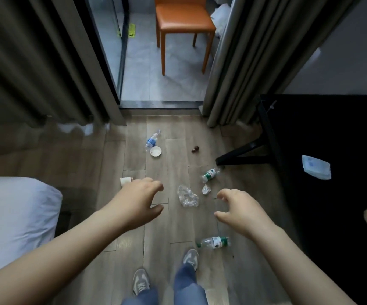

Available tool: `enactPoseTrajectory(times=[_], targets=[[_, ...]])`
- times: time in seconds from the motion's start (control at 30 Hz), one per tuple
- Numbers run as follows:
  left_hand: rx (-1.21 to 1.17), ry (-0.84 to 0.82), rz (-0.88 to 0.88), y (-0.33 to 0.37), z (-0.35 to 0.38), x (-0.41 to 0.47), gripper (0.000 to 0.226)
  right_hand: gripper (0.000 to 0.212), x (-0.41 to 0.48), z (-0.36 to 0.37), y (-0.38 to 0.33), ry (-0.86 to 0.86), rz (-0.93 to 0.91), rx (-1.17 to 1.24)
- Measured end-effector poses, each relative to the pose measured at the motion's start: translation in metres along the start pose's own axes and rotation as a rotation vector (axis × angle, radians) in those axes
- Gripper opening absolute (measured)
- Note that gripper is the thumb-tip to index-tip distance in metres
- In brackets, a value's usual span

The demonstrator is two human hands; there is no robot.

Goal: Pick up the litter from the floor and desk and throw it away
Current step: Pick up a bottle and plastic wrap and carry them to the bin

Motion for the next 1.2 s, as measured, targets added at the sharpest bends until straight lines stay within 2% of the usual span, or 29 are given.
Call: enactPoseTrajectory(times=[0.17,0.37,0.57,0.8,1.07,1.2], targets=[[-0.052,-0.043,-0.09,-0.001,0.044,0.052,0.037,0.046,0.064,0.011,0.026,-0.021,-0.026,0.005],[-0.099,-0.125,-0.133,-0.012,0.136,0.118,0.039,0.052,0.136,0.076,0.065,-0.087,0.013,0.023],[-0.087,-0.205,-0.146,-0.05,0.259,0.182,0.042,0.051,0.216,0.17,0.116,-0.077,0.096,0.063],[-0.092,-0.273,-0.183,-0.098,0.421,0.24,0.043,0.058,0.317,0.302,0.166,-0.12,0.09,0.014],[-0.041,-0.266,-0.086,-0.138,0.609,0.309,0.042,0.069,0.437,0.446,0.246,-0.092,0.053,-0.045],[0.031,-0.177,0.036,-0.15,0.672,0.357,0.037,0.073,0.487,0.494,0.289,-0.085,0.008,-0.114]])
Point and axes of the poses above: each hand's wrist, its own x-axis towards the middle knuckle, its own z-axis out of the palm, y = z × x, the point moved 4 cm from there along x, towards the middle knuckle, and after that the axes turned 13 degrees about x, right-handed, at the moved point
